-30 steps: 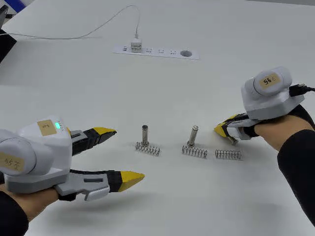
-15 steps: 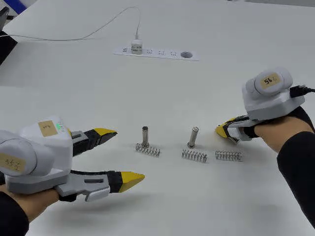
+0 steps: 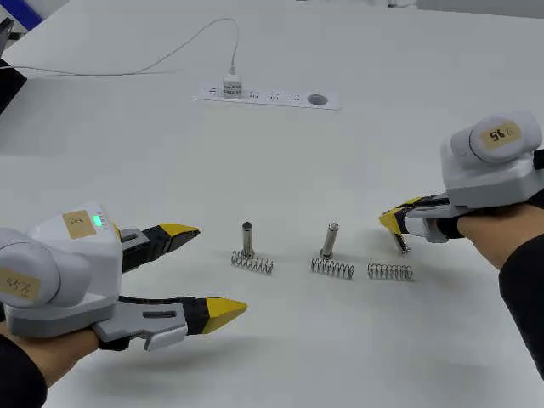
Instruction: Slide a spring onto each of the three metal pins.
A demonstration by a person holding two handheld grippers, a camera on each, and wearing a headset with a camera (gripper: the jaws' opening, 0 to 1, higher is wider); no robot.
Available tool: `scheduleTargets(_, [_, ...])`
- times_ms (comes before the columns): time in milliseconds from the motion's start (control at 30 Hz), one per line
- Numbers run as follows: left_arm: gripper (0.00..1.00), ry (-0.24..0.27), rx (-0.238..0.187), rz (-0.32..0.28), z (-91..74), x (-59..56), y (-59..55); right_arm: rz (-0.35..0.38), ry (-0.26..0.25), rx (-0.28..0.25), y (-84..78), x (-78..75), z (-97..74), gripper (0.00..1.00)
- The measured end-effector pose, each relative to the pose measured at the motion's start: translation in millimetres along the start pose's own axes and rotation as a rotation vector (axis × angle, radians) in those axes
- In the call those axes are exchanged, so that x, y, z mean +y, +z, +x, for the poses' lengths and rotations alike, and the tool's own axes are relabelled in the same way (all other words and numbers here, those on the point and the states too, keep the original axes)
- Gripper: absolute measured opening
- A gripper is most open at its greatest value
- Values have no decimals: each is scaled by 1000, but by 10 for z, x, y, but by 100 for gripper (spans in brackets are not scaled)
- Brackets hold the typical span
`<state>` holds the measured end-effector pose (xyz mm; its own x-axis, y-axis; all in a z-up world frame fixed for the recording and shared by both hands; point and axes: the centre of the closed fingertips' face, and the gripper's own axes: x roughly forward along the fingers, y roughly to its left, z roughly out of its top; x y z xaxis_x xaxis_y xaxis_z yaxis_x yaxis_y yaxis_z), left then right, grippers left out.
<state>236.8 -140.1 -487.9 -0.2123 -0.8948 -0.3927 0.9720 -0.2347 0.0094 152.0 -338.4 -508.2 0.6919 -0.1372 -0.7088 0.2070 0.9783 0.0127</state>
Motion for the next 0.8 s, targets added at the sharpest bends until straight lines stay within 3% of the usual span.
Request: scheduleTargets(800, [67, -3, -6, 14, 4, -14, 59, -13, -10, -36, -107, 44, -323, 9])
